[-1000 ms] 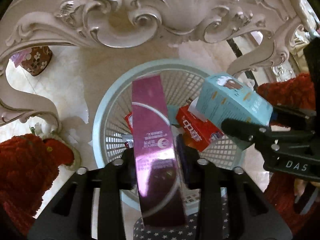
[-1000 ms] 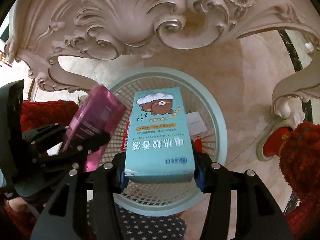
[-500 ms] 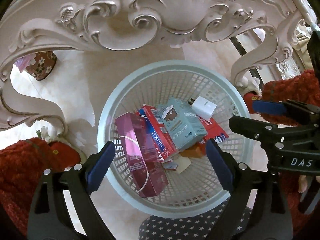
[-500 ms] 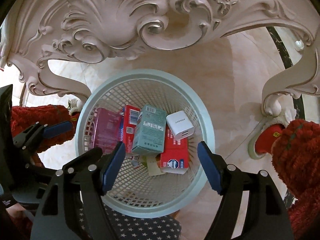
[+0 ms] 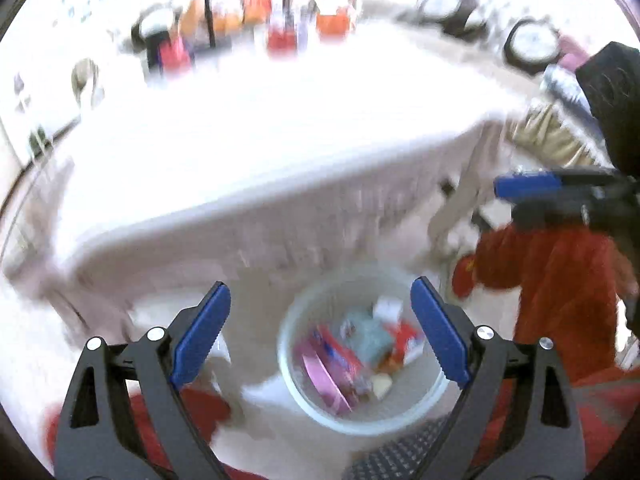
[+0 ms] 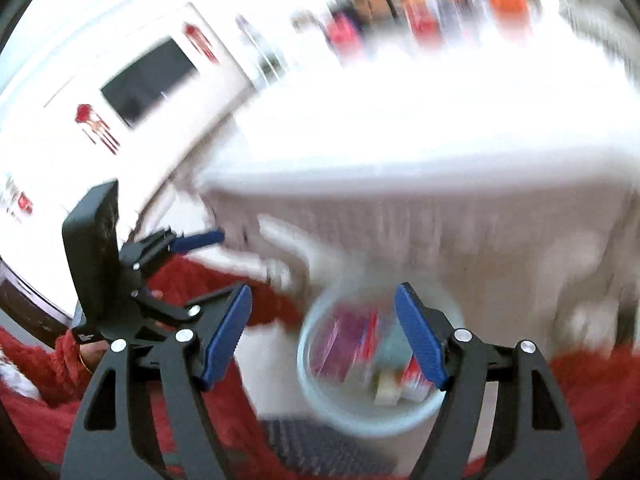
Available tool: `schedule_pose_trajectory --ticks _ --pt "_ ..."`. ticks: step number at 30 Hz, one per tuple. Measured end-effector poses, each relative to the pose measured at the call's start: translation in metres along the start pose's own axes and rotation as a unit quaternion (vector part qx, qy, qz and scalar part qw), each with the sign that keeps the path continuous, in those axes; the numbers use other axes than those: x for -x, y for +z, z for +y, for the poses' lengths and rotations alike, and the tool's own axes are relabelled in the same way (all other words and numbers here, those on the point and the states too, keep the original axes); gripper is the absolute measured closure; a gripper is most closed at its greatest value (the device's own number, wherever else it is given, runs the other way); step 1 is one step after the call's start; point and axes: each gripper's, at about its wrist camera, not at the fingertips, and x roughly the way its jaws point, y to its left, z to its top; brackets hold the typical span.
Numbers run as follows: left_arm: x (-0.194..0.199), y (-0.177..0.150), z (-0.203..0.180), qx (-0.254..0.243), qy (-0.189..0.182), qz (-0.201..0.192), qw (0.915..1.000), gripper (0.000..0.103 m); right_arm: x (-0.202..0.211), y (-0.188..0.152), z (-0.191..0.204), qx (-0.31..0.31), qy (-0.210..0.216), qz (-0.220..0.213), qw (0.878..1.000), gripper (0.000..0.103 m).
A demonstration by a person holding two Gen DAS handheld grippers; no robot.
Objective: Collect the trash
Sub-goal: 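Open both tools to drop the teal and magenta boxes in, then grasp the cream barcode box with the right tool while the left grasps the red snack bag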
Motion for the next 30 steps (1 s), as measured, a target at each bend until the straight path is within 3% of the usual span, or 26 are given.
schedule_pose_trajectory --ticks 1,5,7,10,12,17,21,30 --pt "0.008 0.015 0.007 -0.006 0.002 -0.014 0.9999 0.014 0.014 0.022 0.002 0.023 -0.031 -0.034 0.999 0.019" --pt "0.007 0.091 0.055 0.005 0.025 -0.057 0.9981 0.014 0.023 0.094 -0.007 0.099 -0.14 -0.123 0.978 0.018" --pt "-0.018 0.136 0.097 0.046 0.038 -0.058 0.9966 0.014 0.009 0.138 -0.029 0.113 -0.199 -0.141 0.963 0.018" --pt "-0.057 0.193 0.149 0.087 0.074 -0.047 0.9923 0.014 -0.024 0.203 -0.071 0.111 -0.245 -0.134 0.954 0.018" --pt "-0.088 0.234 0.184 0.11 0.104 -0.045 0.9875 0.014 -0.05 0.239 -0.096 0.106 -0.252 -0.121 0.954 0.018" --pt "-0.152 0.307 0.23 0.108 0.111 -0.039 0.9872 0.014 -0.117 0.308 -0.15 0.09 -0.223 -0.074 0.968 0.018" --pt "-0.189 0.338 0.25 0.089 0.119 -0.026 0.9885 0.014 -0.147 0.329 -0.159 0.125 -0.21 -0.051 0.968 0.018" --pt "-0.251 0.371 0.265 0.067 0.131 0.014 0.989 0.014 -0.199 0.351 -0.158 0.178 -0.173 0.007 0.969 0.018"
